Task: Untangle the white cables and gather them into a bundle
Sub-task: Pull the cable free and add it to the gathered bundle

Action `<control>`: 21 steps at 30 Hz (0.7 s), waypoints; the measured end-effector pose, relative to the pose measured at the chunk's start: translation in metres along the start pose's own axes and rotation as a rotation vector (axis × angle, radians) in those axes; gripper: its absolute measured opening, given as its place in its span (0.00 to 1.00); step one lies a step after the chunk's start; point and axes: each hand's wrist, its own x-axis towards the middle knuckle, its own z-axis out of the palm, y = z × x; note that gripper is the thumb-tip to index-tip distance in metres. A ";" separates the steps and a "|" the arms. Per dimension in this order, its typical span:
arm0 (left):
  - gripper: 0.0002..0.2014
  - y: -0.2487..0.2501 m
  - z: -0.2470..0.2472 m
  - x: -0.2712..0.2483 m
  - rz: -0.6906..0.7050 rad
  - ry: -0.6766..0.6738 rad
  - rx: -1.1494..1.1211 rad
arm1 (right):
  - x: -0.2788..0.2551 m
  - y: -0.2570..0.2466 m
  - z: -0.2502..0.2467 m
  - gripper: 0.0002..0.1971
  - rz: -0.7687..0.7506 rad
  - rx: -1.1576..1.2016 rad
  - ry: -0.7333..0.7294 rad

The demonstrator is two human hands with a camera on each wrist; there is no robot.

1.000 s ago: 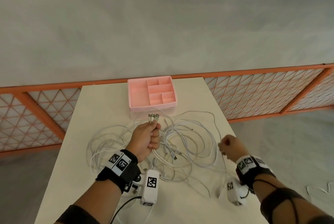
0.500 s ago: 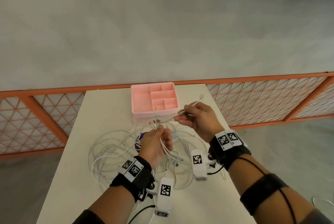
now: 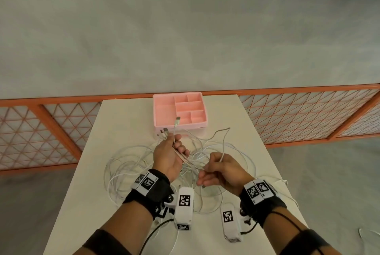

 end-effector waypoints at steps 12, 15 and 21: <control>0.15 0.006 -0.009 0.002 0.110 -0.046 0.121 | 0.002 0.016 -0.054 0.13 0.189 -0.023 0.487; 0.15 0.009 -0.010 0.001 0.116 -0.090 0.163 | 0.008 0.010 -0.065 0.09 0.086 -0.107 0.650; 0.10 0.006 -0.006 -0.007 0.173 -0.157 0.319 | 0.013 -0.019 -0.031 0.11 -0.317 -0.555 0.531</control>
